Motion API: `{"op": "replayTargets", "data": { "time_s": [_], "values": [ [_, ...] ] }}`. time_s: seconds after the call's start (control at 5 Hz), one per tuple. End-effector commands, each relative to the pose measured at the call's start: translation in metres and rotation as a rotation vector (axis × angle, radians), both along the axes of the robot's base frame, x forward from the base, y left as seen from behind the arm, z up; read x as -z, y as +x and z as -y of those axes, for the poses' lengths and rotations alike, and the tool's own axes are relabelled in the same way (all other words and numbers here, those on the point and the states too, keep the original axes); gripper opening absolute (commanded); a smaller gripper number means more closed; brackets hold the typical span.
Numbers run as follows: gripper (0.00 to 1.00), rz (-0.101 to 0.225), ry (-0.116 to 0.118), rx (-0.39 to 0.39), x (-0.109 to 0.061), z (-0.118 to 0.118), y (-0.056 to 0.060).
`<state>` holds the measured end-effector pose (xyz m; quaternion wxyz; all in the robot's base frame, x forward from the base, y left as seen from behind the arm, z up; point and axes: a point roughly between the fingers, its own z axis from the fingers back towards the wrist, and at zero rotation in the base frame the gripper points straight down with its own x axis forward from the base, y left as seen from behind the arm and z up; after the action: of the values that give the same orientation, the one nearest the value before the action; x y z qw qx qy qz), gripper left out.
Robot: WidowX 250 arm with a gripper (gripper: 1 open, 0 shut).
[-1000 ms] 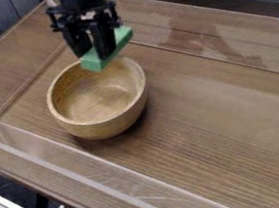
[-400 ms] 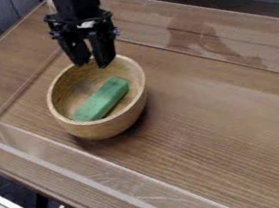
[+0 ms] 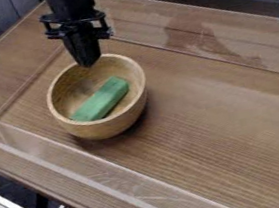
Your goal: Put the green block in the brown bowl
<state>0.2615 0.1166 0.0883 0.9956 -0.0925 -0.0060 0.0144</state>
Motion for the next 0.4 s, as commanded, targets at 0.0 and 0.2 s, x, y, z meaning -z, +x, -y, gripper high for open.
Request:
{"op": "replayTargets", "data": {
  "time_s": [0.0,0.2],
  "values": [
    [0.0,0.058,0.047,-0.02,-0.014,-0.005,0.004],
    [0.0,0.066,0.019,0.005,-0.027,0.005,0.014]
  ]
}}
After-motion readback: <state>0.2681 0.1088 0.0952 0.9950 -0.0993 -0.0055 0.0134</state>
